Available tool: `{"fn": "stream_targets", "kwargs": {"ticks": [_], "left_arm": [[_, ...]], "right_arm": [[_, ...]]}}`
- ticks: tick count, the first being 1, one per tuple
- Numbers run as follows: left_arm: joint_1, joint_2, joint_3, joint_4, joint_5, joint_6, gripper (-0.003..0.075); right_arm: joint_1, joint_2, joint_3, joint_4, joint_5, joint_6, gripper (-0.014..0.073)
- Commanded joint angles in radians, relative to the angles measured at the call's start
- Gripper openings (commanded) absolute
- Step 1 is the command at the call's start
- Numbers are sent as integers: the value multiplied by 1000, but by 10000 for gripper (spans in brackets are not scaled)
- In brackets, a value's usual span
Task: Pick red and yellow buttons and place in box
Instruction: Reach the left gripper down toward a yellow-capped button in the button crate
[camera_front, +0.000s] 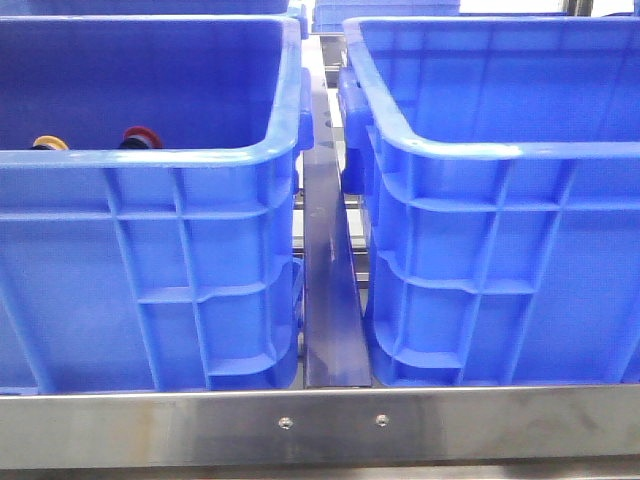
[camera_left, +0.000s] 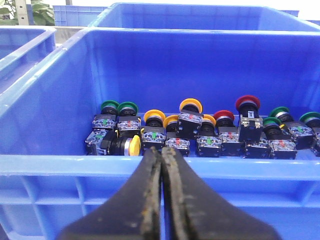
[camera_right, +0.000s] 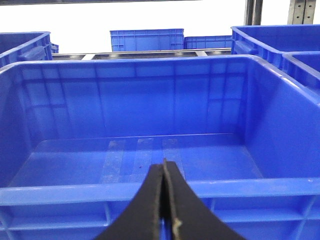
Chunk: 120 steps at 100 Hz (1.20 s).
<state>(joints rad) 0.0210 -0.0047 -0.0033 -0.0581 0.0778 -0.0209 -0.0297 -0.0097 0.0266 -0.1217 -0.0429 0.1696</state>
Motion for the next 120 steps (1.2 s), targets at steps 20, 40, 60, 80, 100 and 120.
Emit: {"fn": "stream_targets", "kwargs": {"ticks": [20, 40, 60, 80, 100, 120], "left_arm": [[5, -34, 47, 0, -88, -10, -19], [5, -34, 27, 2, -88, -10, -19], [5, -12, -46, 4, -72, -10, -19], [5, 96, -174, 11, 27, -10, -19], [5, 258, -343, 11, 164, -10, -19], [5, 451, -496, 11, 265, -10, -19]], "right_arm": [[2, -26, -18, -10, -81, -2, -68], [2, -26, -18, -10, -81, -2, -68], [2, -26, -18, -10, -81, -2, -68], [2, -26, -18, -10, -81, -2, -68], [2, -26, -18, -10, -81, -2, -68], [2, -26, -18, -10, -81, -2, -68]]}}
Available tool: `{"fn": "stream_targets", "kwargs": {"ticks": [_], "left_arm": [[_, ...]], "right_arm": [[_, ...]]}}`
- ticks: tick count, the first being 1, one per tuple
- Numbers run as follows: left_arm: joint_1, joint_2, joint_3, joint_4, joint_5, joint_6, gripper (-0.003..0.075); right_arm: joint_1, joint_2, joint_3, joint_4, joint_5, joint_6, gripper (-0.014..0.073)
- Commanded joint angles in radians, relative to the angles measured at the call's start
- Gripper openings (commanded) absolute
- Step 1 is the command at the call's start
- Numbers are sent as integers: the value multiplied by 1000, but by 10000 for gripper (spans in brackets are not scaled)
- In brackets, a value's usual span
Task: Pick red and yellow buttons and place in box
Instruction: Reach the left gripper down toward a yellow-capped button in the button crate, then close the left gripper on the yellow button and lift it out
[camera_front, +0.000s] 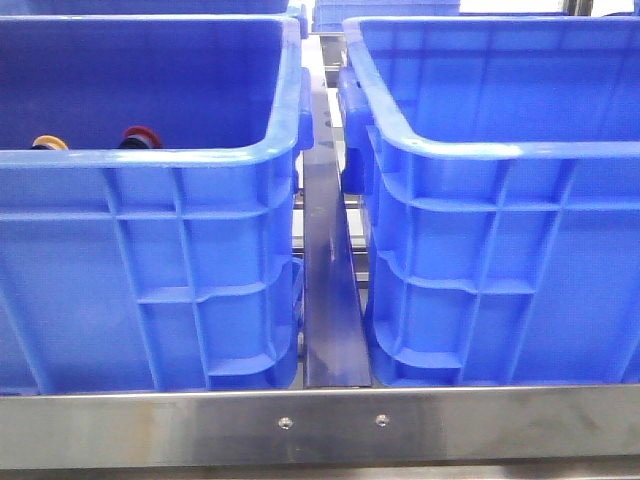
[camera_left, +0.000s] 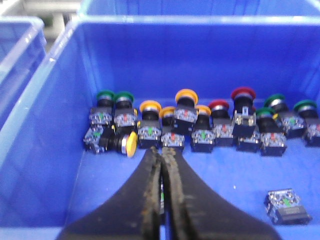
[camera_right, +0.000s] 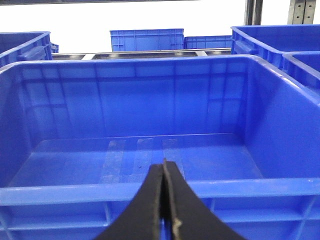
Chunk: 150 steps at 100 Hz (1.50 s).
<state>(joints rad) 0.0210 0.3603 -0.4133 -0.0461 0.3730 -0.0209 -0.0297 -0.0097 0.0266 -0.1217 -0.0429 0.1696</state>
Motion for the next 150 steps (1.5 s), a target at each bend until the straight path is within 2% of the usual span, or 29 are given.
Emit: {"fn": "stream_targets", "kwargs": {"ticks": [1, 16, 23, 30, 45, 50, 54, 72, 99, 121, 150], "left_arm": [[5, 93, -90, -1, -25, -10, -19], [5, 236, -175, -1, 8, -10, -13], [5, 302, -212, -5, 35, -10, 34], [5, 366, -250, -13, 63, -10, 136], [5, 482, -319, -54, 72, -10, 430], [5, 524, -347, -60, 75, -10, 501], [3, 550, -366, -68, 76, -10, 522], [-45, 713, -498, -71, 141, -10, 514], [-73, 1007, -748, -37, 349, -10, 514], [-73, 1210, -906, -19, 389, -10, 514], [-73, 1385, -1027, -19, 399, -10, 514]], "right_arm": [[2, -26, -18, -10, -81, -2, -68], [2, -26, -18, -10, -81, -2, -68], [2, -26, -18, -10, -81, -2, -68], [2, -26, -18, -10, -81, -2, -68], [2, -26, -18, -10, -81, -2, -68], [2, -26, -18, -10, -81, -2, -68], [2, -26, -18, -10, -81, -2, -68], [2, -26, -18, -10, -81, -2, -68], [2, -26, -18, -10, -81, -2, -68], [2, -26, -18, -10, -81, -2, -68], [2, -26, -18, -10, -81, -2, -68]]}}
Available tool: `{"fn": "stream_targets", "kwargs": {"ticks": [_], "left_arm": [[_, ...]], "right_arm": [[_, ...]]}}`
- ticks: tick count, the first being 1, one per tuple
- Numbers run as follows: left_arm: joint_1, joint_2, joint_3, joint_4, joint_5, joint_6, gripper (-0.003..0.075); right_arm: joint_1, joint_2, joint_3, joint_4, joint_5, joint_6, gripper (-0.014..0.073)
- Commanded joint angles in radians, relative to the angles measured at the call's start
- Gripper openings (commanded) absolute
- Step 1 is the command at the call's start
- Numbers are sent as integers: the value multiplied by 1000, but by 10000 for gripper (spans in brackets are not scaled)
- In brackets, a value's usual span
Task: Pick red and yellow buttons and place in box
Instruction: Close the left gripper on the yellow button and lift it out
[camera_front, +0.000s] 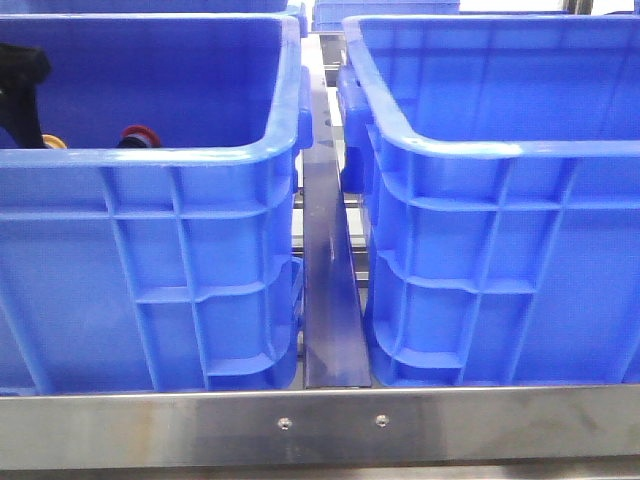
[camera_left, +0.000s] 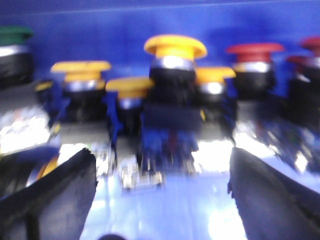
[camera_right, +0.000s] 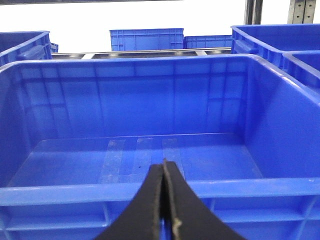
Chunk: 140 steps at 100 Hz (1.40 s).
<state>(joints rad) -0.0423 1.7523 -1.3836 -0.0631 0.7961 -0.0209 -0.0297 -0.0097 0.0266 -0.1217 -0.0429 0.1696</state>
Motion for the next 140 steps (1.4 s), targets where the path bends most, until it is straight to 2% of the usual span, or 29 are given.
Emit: {"fn": "stream_targets", "kwargs": {"ticks": [1, 24, 29, 39, 45, 51, 61, 88, 107, 128, 140], "left_arm": [[-9, -4, -59, -2, -24, -10, 514], [-9, 56, -101, -2, -24, -10, 511], [-9, 56, -101, -2, -24, -10, 488], [-9, 56, -101, 0, -36, -8, 368], [-9, 56, -101, 4, -41, 3, 256], [-9, 56, -101, 4, -44, 8, 176], [-9, 56, -101, 4, -48, 8, 97], [-9, -14, -97, -3, -50, 36, 93], [-9, -139, -50, -141, -53, 118, 93], [-9, -307, 61, -177, -60, 152, 93], [-9, -411, 146, -328, -69, 268, 93]], "right_arm": [[2, -26, -18, -10, -81, -2, -68], [2, -26, -18, -10, -81, -2, -68], [2, -26, -18, -10, -81, -2, -68], [2, -26, -18, -10, -81, -2, -68], [2, -26, -18, -10, -81, -2, -68], [2, -26, -18, -10, -81, -2, -68], [2, -26, -18, -10, -81, -2, -68], [2, -26, -18, -10, -81, -2, -68], [2, -26, -18, -10, -81, -2, -68], [2, -26, -18, -10, -81, -2, -68], [1, -26, -18, -10, -82, -2, -68]]}}
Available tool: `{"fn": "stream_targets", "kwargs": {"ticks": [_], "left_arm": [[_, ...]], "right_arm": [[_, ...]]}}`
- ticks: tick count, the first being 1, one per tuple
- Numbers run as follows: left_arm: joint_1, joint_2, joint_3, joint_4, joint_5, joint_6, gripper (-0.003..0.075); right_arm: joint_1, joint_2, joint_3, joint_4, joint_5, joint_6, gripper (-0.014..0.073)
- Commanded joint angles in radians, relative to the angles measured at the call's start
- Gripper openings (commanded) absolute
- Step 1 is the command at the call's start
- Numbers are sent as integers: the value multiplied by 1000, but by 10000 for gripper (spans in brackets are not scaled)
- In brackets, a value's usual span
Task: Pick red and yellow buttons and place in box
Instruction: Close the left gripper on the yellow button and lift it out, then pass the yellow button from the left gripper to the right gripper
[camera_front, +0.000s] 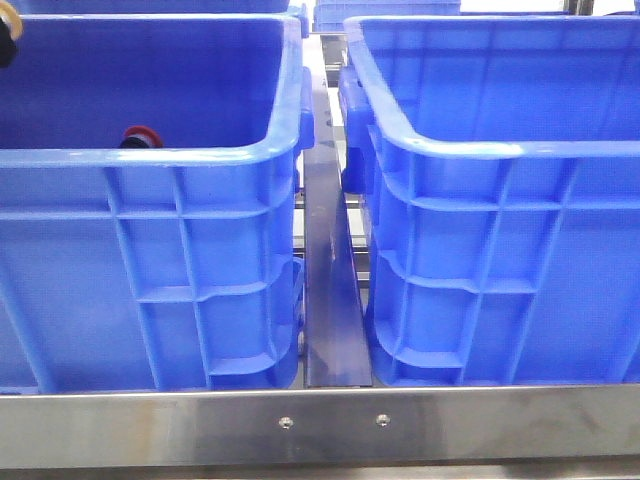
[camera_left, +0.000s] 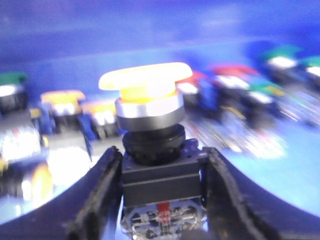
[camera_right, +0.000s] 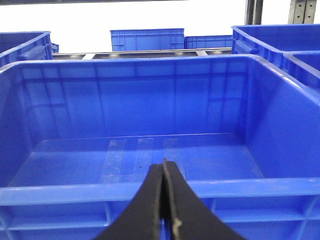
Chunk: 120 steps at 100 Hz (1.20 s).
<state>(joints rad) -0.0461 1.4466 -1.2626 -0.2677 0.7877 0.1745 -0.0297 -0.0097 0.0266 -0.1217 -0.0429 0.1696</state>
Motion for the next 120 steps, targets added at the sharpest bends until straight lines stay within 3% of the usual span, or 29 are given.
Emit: {"fn": "stream_targets", "kwargs": {"ticks": [1, 20, 31, 56, 79, 100, 120], "left_arm": [[-5, -105, 25, -135, -63, 80, 93], [-10, -226, 116, -401, -14, 270, 93], [-51, -252, 127, -470, 28, 360, 93], [-307, -252, 127, -483, 10, 397, 93], [-514, -237, 127, -483, -95, 399, 93], [-595, -185, 127, -483, -98, 399, 93], [-600, -170, 127, -483, -99, 399, 93]], "right_arm": [[1, -26, -18, -10, -83, -2, -68], [1, -26, -18, -10, -87, -2, -68], [1, -26, -18, -10, -86, -2, -68], [2, -26, -36, -9, -69, -2, -68], [2, 9, -156, -9, 111, -2, -68], [2, 153, -338, 32, 271, -2, -68], [2, 371, -540, 47, 428, -2, -65]]}}
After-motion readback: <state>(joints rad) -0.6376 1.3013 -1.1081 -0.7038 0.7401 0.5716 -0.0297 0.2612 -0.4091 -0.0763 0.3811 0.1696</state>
